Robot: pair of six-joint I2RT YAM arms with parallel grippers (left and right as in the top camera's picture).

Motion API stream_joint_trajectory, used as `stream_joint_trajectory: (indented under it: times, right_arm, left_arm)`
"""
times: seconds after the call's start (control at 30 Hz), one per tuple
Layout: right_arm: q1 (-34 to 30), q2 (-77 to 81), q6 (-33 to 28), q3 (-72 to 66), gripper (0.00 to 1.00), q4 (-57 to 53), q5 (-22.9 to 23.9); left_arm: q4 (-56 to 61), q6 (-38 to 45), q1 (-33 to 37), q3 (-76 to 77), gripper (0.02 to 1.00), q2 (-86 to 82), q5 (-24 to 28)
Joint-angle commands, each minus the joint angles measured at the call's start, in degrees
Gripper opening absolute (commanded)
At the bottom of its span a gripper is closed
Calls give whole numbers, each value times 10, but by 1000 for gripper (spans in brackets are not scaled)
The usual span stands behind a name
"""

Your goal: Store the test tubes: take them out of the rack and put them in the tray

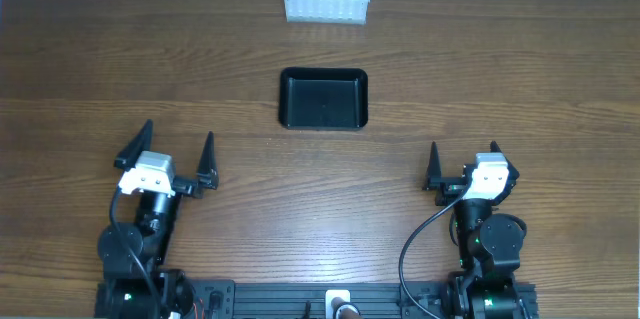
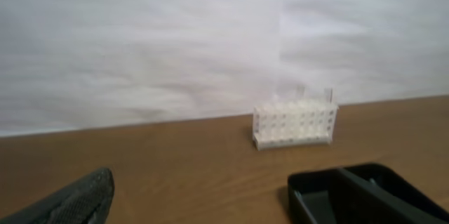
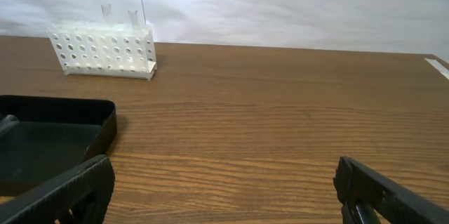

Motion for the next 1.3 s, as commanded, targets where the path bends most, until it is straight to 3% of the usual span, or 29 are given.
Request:
stream_joint_trajectory:
  times: [0.03, 0.3, 1.3]
  right_arm:
    - [3, -2, -2, -3, 991, -2, -4]
    - [3, -2, -2, -3, 991, -2, -4]
    - [3, -2, -2, -3, 991, -2, -4]
  left_arm:
    - [-22, 8, 3, -28, 996, -35, 21]
    - [-134, 8, 14, -28, 1000, -76, 21]
    - [-132, 8, 14, -28, 998, -74, 20]
